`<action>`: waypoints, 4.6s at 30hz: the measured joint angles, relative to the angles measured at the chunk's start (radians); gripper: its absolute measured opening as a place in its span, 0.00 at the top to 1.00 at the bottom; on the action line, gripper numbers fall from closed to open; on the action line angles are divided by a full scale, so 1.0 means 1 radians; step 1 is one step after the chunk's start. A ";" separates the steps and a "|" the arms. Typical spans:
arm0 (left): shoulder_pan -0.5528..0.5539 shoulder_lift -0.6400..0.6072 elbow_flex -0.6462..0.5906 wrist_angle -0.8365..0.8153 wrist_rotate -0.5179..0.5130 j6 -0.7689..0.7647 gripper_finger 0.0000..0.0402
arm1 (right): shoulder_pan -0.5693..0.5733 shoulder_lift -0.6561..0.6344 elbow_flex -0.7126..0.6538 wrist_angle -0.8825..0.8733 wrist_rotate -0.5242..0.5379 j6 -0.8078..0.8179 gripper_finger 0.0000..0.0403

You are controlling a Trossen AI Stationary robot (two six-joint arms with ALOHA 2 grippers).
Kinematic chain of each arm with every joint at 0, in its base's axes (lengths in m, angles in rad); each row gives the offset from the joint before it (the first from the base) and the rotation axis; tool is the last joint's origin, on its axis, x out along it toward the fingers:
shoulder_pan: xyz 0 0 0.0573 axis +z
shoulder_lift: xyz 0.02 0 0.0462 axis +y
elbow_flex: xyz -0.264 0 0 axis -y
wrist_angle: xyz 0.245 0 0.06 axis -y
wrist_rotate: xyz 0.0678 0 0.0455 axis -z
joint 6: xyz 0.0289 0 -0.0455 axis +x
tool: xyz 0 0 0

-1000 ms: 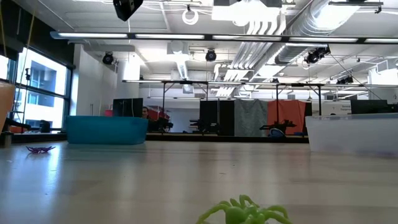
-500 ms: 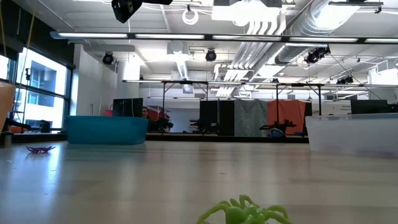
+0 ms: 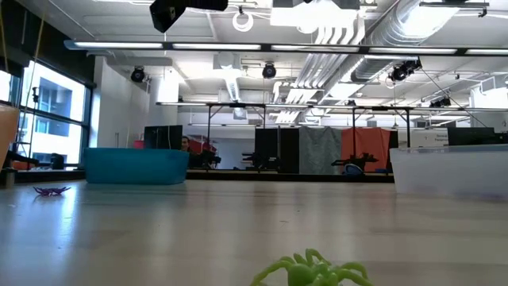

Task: Sort Halloween decoration
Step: Put the violet spider toy into the transparent bin, then put the green spider toy into the blue bin

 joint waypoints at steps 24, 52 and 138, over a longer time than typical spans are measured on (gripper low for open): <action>0.007 0.000 -0.001 0.080 0.076 0.077 1.00 | -0.026 0.000 0.000 0.038 -0.065 -0.070 0.97; 0.007 0.000 0.000 -0.099 0.086 0.035 0.61 | -0.039 -0.085 0.000 -0.686 0.097 0.333 1.00; -0.052 0.000 0.000 -0.274 -0.032 -0.448 0.66 | 0.639 0.301 -0.223 -0.418 -0.478 1.112 0.68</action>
